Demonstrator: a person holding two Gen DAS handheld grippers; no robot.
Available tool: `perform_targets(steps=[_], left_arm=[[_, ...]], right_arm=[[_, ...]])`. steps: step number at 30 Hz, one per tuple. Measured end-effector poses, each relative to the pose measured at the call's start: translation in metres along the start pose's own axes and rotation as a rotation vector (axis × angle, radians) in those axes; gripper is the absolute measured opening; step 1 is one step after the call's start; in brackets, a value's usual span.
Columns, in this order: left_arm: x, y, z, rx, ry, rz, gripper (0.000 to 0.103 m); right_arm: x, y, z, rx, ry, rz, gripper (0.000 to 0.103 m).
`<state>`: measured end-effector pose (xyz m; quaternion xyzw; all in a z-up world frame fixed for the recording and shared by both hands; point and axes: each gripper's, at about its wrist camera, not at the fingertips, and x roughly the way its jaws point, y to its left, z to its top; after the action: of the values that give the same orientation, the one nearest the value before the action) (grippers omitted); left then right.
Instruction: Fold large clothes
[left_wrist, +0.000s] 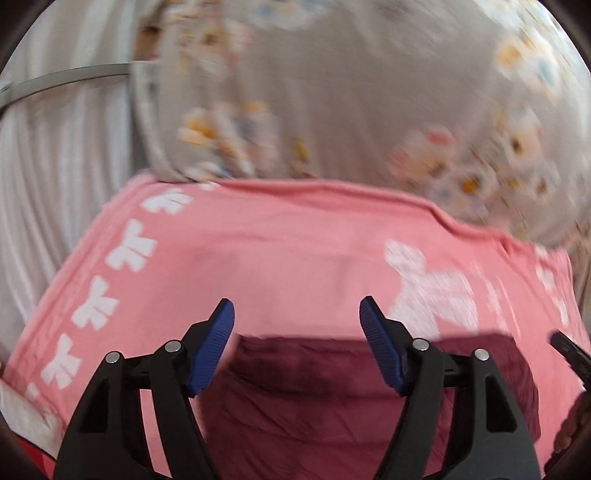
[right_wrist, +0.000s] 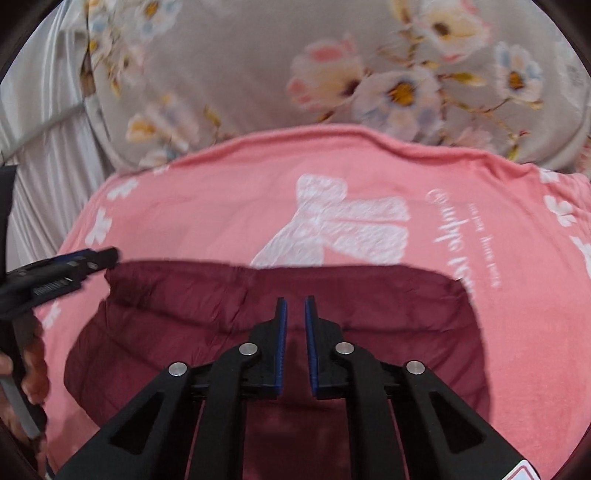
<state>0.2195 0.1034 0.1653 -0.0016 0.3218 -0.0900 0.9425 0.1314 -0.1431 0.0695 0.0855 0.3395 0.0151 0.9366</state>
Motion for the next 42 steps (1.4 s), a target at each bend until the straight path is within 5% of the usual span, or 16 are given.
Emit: perform_targets(steps=[5, 9, 22, 42], left_arm=[[0.061, -0.051, -0.043, 0.077, 0.181, -0.045, 0.061], [0.104, -0.064, -0.069, 0.107, 0.263, -0.001, 0.059], [0.158, -0.035, -0.078, 0.028, 0.279, 0.052, 0.061], [0.168, -0.027, -0.095, -0.015, 0.208, 0.041, 0.063]], right_arm=[[0.043, 0.003, 0.000, 0.005, 0.087, 0.003, 0.004], [0.074, 0.001, 0.007, 0.023, 0.130, 0.006, 0.003], [0.133, 0.004, 0.003, 0.037, 0.191, 0.015, 0.000], [0.125, 0.002, 0.001, 0.097, 0.168, 0.010, 0.000]])
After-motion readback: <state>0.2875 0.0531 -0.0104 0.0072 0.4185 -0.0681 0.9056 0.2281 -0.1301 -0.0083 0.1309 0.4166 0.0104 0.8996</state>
